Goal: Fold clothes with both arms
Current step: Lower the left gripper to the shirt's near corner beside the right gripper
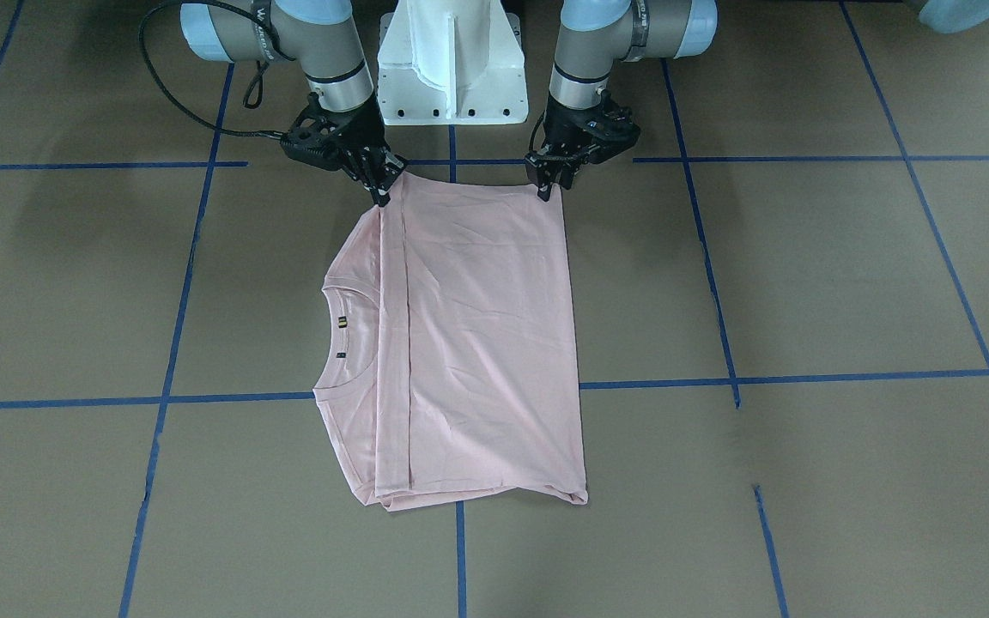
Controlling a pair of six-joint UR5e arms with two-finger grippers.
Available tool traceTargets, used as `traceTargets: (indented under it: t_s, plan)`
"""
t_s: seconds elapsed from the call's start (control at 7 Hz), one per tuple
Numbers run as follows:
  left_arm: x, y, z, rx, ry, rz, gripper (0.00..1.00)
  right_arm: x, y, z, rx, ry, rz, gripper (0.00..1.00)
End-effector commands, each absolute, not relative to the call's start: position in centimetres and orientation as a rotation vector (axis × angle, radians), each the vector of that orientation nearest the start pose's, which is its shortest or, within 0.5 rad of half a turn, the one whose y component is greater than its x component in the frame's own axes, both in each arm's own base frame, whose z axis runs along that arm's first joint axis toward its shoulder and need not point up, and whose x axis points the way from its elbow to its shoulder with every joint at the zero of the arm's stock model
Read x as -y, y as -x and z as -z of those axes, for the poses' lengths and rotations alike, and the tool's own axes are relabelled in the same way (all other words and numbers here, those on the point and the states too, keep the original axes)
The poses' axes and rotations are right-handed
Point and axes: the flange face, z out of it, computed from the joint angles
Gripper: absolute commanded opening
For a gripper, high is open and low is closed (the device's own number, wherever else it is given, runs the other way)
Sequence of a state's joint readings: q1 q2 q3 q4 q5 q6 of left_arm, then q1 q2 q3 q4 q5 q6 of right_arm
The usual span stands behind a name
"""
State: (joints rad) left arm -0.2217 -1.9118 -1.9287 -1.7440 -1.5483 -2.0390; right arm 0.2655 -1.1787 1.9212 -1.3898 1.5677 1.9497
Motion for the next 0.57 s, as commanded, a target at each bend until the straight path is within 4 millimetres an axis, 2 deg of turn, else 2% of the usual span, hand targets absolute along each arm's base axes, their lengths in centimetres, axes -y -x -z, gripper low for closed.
traceTargets:
  t_s: [0.0,0.14,0.43]
  plan:
    - [25.70,-54.21,-30.18,-0.876,0.090,0.650,0.47,28.40,53.55,-27.05,0.937,0.050,-0.599,0.00]
    - [25.69,-54.14,-30.07,-0.877,0.090,0.650,0.44,28.40,53.56,-26.96,0.939,0.050,-0.598,0.00]
    - [25.68,-54.04,-29.82,-0.881,0.097,0.668,0.00,28.43,53.61,-26.92,0.941,0.049,-0.599,0.00]
